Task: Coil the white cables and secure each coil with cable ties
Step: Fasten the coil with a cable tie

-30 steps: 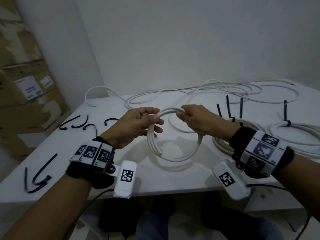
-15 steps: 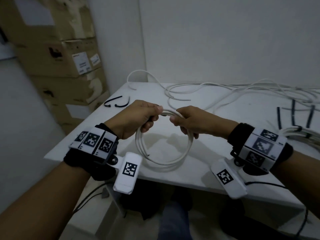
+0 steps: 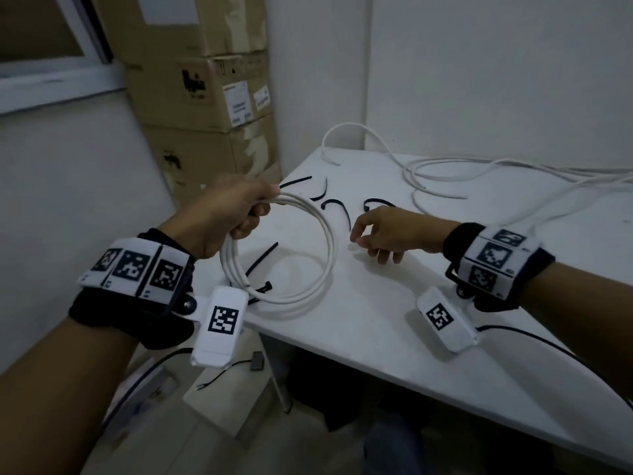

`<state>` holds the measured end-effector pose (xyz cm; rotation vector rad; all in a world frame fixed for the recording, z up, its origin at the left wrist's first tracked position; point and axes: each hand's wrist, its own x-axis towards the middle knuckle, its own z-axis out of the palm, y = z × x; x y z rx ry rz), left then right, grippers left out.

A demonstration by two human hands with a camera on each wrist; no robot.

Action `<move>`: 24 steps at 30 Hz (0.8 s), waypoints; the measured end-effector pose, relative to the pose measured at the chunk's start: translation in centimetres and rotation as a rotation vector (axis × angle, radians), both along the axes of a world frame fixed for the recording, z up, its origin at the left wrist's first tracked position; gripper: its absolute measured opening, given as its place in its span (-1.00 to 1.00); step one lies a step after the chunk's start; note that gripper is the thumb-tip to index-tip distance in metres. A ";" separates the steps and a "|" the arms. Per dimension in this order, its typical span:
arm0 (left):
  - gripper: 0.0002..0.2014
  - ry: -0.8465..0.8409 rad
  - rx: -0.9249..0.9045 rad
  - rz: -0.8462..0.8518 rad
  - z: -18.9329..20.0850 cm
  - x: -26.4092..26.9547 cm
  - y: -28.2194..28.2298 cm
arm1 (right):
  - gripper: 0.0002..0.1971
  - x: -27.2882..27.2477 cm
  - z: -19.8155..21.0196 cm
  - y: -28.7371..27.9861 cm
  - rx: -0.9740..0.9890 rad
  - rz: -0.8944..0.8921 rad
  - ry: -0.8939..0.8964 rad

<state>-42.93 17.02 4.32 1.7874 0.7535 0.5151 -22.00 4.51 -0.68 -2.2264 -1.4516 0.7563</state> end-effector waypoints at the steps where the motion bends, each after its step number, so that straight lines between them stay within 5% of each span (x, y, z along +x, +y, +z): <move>1: -0.77 0.004 -0.003 0.001 -0.1 0.1 0.2 | -0.81 0.2 -0.1 1.0 -0.018 0.011 -0.056; 11: -0.77 0.038 -0.028 0.013 -0.7 2.6 1.8 | -0.63 3.6 0.6 10.7 -0.021 0.069 -0.613; 17: -0.72 0.025 -0.036 -0.015 -1.0 4.2 1.5 | -0.79 3.4 -0.5 11.6 -0.037 0.188 -0.717; 24: -0.76 -0.005 -0.050 -0.062 -0.7 6.1 -1.5 | -0.69 3.6 1.8 4.1 -0.082 0.109 -0.660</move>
